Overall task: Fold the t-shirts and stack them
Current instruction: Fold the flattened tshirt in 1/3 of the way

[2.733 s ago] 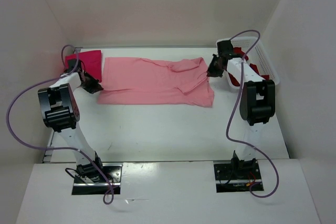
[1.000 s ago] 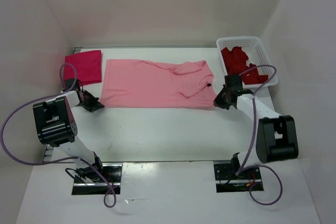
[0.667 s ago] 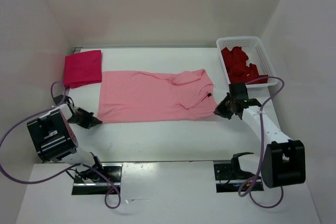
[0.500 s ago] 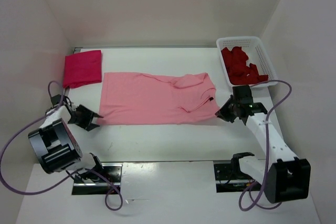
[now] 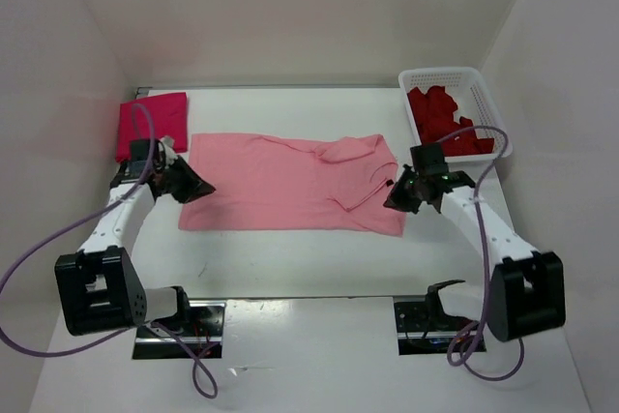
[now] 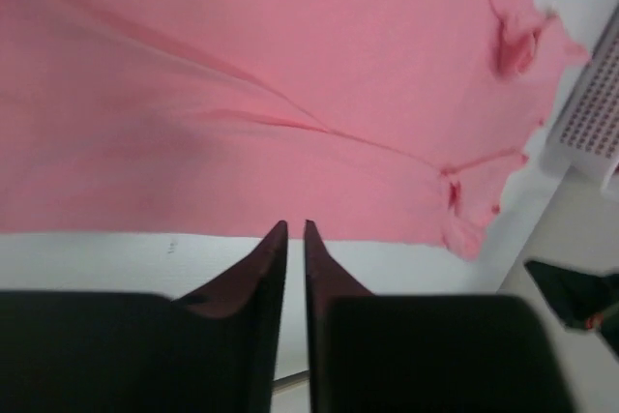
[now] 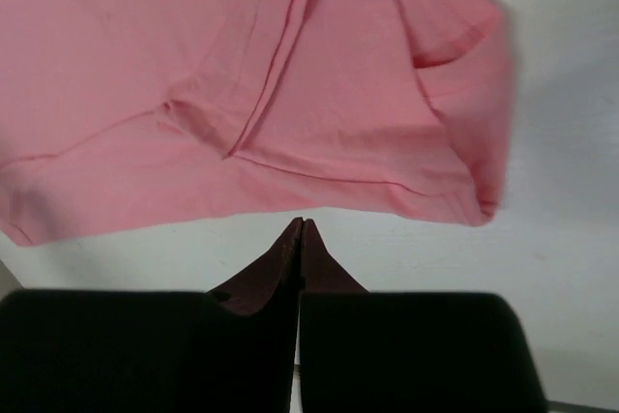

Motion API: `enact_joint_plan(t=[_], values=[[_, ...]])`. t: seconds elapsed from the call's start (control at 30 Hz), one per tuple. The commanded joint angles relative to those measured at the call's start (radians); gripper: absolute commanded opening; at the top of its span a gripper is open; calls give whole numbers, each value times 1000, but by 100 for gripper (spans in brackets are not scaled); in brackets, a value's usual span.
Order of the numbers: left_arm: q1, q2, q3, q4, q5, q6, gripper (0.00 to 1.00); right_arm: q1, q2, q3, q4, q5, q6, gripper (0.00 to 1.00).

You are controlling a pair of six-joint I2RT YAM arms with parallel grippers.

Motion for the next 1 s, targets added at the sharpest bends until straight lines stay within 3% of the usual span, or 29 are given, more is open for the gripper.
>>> enact_joint_plan(t=[0.0,0.03,0.17,0.3,0.8,0.97], values=[[-130,28,7,90,-28,-30,13,83,110,25,182,-32,-41,0],[-163,44,7,107,-39,-30,7,100,171,25,206,-32,-41,0],[-347,126,25,150,-88,-65,7,218,311,63,263,-6,-32,0],[-408,169,1,177,-114,-75,7,277,417,85,330,-6,-14,0],[-427,157,-90,177,-159,-75,10,277,604,213,405,50,-14,0],[-436,133,-67,158,-170,-75,11,240,773,510,405,51,-14,0]])
